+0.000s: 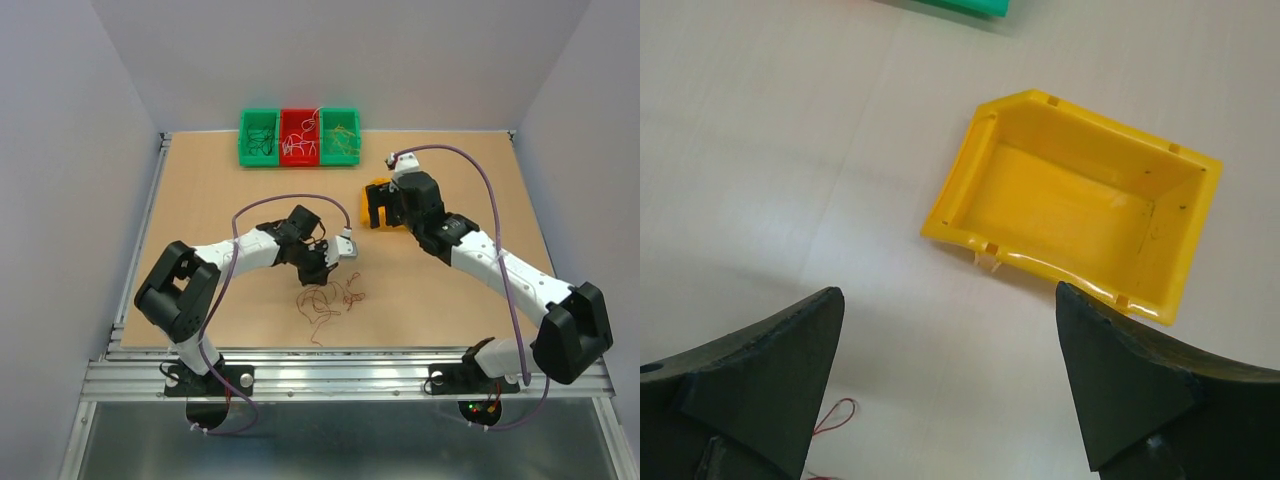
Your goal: Untangle the cables
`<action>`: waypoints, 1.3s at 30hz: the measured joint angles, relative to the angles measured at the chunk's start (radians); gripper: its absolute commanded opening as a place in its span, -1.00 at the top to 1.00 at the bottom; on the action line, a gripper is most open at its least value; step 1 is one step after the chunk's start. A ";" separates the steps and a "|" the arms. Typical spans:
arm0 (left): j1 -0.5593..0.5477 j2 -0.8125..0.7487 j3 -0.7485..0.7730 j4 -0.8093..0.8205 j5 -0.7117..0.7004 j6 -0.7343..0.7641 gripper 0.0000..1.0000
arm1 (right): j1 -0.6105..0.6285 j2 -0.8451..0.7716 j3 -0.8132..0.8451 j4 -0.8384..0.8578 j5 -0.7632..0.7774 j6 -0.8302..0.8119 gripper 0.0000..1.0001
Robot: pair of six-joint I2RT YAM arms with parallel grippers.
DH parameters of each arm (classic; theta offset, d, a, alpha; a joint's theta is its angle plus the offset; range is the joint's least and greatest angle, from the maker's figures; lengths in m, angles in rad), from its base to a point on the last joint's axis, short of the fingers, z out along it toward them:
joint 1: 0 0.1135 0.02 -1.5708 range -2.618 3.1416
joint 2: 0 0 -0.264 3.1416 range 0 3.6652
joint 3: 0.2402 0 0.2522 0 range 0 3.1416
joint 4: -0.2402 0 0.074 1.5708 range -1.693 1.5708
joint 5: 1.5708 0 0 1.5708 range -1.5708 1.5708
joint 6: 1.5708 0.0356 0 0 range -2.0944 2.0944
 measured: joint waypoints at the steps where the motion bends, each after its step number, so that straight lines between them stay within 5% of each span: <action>1: 0.000 0.001 0.006 -0.009 0.004 0.003 1.00 | 0.000 -0.015 -0.014 0.004 0.002 0.000 -0.81; 6: 0.037 -0.014 0.012 -0.005 0.034 -0.018 1.00 | -0.001 -0.115 -0.086 0.042 -0.056 -0.029 -0.81; 14: 0.265 -0.318 -0.039 0.156 0.065 -0.133 1.00 | -0.001 -0.189 -0.154 0.170 -0.520 -0.161 -0.84; 22: 0.264 -0.484 -0.124 0.285 0.060 -0.199 1.00 | 0.000 0.108 -0.071 0.215 -0.853 -0.284 -0.82; 33: 0.267 -0.553 -0.150 0.346 -0.003 -0.260 1.00 | 0.000 0.365 0.143 0.214 -1.065 -0.335 -0.67; 39: 0.269 -0.571 -0.076 0.370 -0.039 -0.322 1.00 | 0.014 0.463 0.243 0.243 -1.118 -0.346 -0.37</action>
